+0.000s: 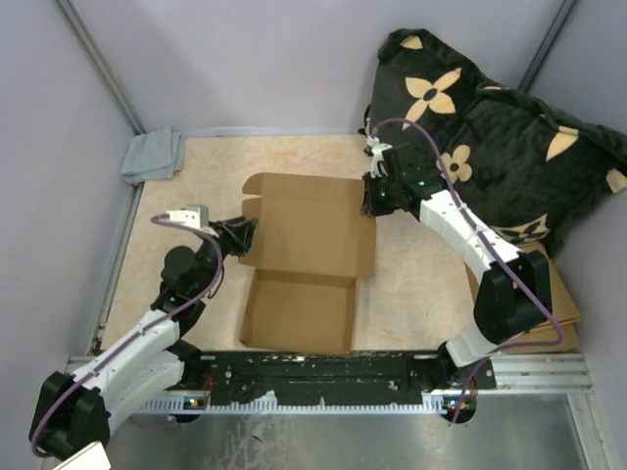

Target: Fold the paper box

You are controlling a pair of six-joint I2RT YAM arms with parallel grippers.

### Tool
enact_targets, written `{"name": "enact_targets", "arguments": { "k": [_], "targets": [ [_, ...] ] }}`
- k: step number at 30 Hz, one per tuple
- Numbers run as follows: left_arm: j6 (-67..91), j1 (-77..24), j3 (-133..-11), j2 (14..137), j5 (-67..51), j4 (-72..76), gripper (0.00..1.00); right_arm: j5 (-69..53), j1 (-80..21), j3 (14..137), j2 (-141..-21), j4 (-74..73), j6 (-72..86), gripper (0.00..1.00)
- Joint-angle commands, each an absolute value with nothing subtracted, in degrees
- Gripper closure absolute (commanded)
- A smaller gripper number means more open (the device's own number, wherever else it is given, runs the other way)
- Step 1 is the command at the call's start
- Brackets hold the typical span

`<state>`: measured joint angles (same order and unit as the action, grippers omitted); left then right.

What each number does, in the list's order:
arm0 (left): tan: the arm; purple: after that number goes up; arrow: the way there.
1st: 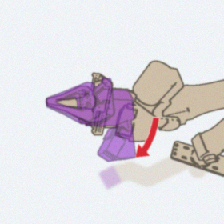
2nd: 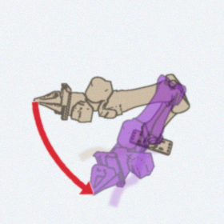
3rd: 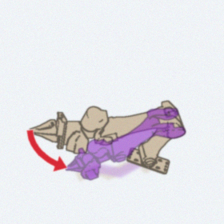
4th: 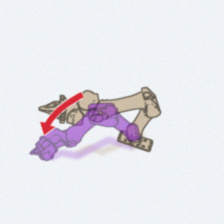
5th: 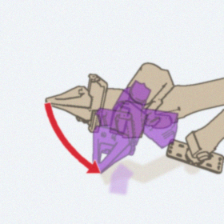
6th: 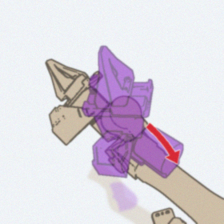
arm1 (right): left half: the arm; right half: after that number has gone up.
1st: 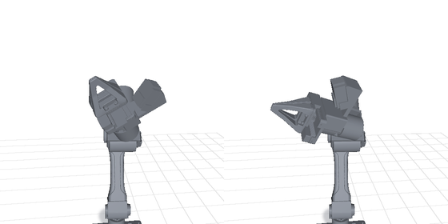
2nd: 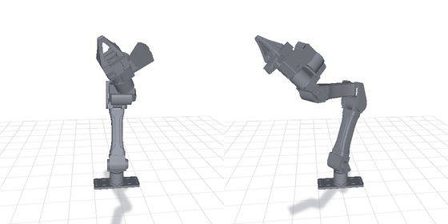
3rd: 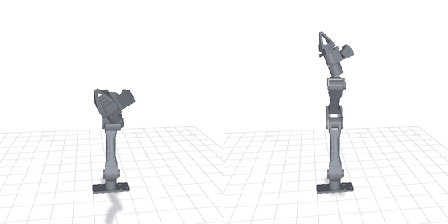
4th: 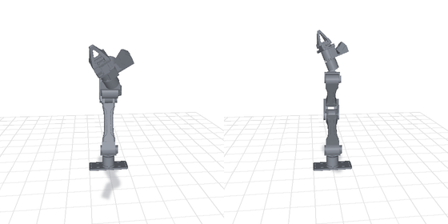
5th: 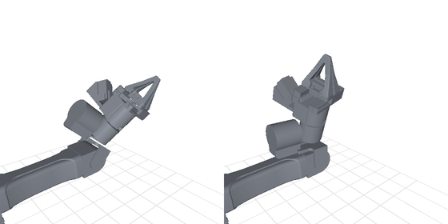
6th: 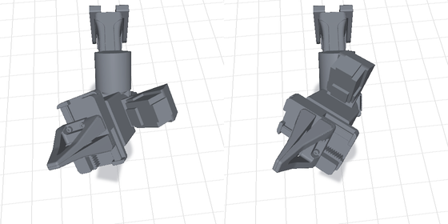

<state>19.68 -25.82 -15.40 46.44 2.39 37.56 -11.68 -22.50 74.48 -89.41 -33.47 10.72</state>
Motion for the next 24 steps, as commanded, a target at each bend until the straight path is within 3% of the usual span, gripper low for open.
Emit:
{"name": "enact_targets", "arguments": {
  "k": [1, 7, 13, 24],
  "targets": [
    [25.05, -26.16, -27.38, 48.03, 6.05, 21.92, 0.45, -4.93, -23.03, 72.37, -82.17, -23.43, 9.14, 1.00],
    [19.77, -26.15, -46.20, 54.88, 7.38, 1.06, 0.40, -6.55, -23.11, 64.71, -77.46, -12.23, 6.50, 1.00],
    [12.11, -26.05, -56.98, 59.35, 8.62, -10.57, 0.39, -6.37, -23.20, 56.77, -72.04, 0.90, 4.62, 1.00],
    [5.05, -26.05, -62.58, 63.20, 10.28, -19.68, 0.38, -7.11, -23.20, 60.91, -74.55, 5.14, 3.51, 1.00]
  ]
}}
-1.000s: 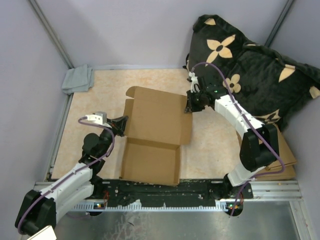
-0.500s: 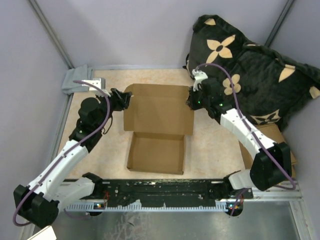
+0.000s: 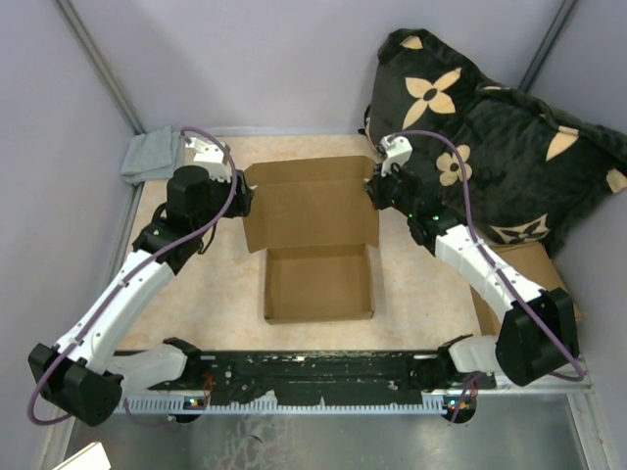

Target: Fold the paper box

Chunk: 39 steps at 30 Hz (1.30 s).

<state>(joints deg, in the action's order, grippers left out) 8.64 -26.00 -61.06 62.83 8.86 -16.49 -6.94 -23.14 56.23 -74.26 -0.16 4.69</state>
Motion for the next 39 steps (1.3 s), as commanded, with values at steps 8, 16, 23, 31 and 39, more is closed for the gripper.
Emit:
{"name": "enact_targets", "arguments": {
  "k": [8, 16, 23, 31, 39],
  "targets": [
    [4.10, -26.08, -61.61, 66.36, 10.02, -19.25, 0.39, -8.65, -23.20, 60.76, -72.32, 5.00, 3.08, 1.00],
    [3.17, -26.10, -60.82, 66.84, 13.78, -16.96, 0.39, -10.02, -23.28, 61.50, -72.47, 4.40, 3.00, 1.00],
    [2.96, -26.10, -60.84, 69.62, 12.85, -16.30, 0.45, -10.84, -23.68, 61.70, -71.97, 3.77, 3.75, 1.00],
    [3.35, -26.06, -59.39, 68.91, 9.49, -15.19, 0.63, -9.98, -23.82, 62.40, -71.80, 0.94, 3.42, 1.00],
    [3.67, -26.09, -59.33, 68.82, 4.65, -16.11, 1.00, -8.65, -23.82, 64.29, -73.01, -2.96, 5.21, 1.00]
  ]
}}
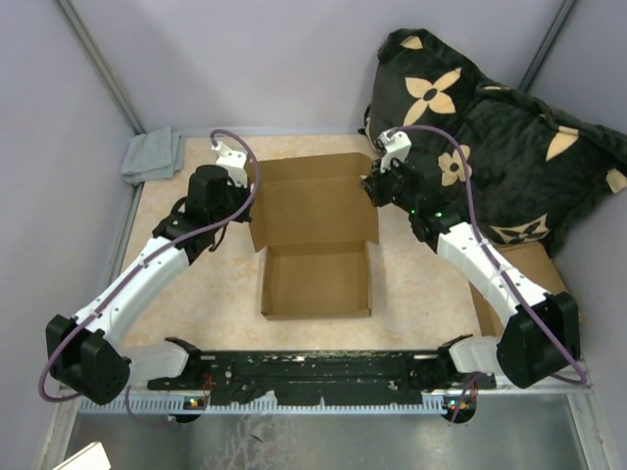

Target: Fold the paper box

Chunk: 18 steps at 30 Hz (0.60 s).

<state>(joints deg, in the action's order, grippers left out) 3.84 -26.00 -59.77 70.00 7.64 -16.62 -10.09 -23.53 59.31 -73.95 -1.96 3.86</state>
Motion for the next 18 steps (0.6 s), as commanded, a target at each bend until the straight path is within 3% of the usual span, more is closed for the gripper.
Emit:
{"name": "enact_targets", "arguments": {
  "k": [1, 10, 18],
  "targets": [
    [3.95, -26.09, -59.26, 68.70, 4.39, -16.11, 1.00, -8.68, -23.82, 65.20, -73.43, -4.42, 5.63, 0.99],
    [4.31, -26.08, -56.09, 61.40, 2.97, -9.73, 1.00, -7.32, -23.82, 71.09, -75.38, -21.09, 8.15, 0.88],
    [3.71, -26.06, -52.81, 55.54, 1.58, -4.88, 1.00, -9.32, -23.82, 69.49, -73.25, -27.02, 7.94, 0.79]
  ]
}}
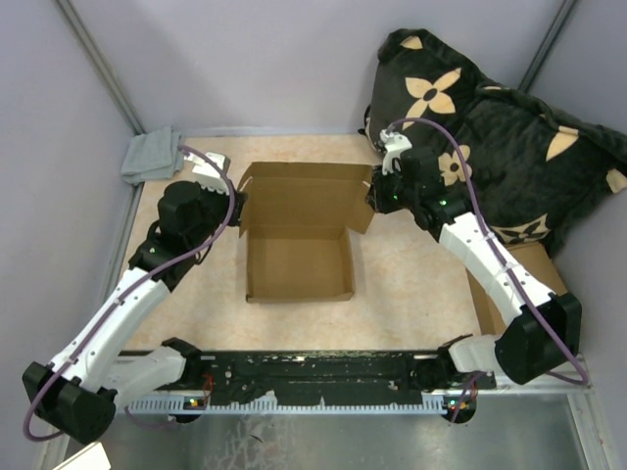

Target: Fold the paper box

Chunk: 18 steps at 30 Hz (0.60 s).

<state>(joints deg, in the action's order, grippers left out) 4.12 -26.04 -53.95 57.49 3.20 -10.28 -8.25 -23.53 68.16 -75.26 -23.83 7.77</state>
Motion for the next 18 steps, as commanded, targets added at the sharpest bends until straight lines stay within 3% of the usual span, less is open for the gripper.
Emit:
{"name": "enact_targets", "arguments": {
  "k": [1, 12, 17, 18],
  "targets": [
    [3.65, -26.09, -52.28, 55.09, 1.04, -4.60, 1.00, -9.55, -23.82, 69.18, -73.22, -27.31, 7.91, 0.79],
    [3.30, -26.09, -48.23, 51.49, -0.55, -1.70, 1.00, -11.48, -23.82, 67.60, -75.08, -26.20, 7.96, 0.76],
    [3.16, -26.10, -47.99, 51.45, 0.64, -1.67, 1.00, -8.01, -23.90, 66.22, -72.77, -24.07, 7.03, 0.47],
    [3.23, -26.05, -48.03, 51.57, 0.82, -1.68, 1.00, -6.38, -23.91, 65.29, -71.59, -22.72, 6.69, 0.45]
  ]
}}
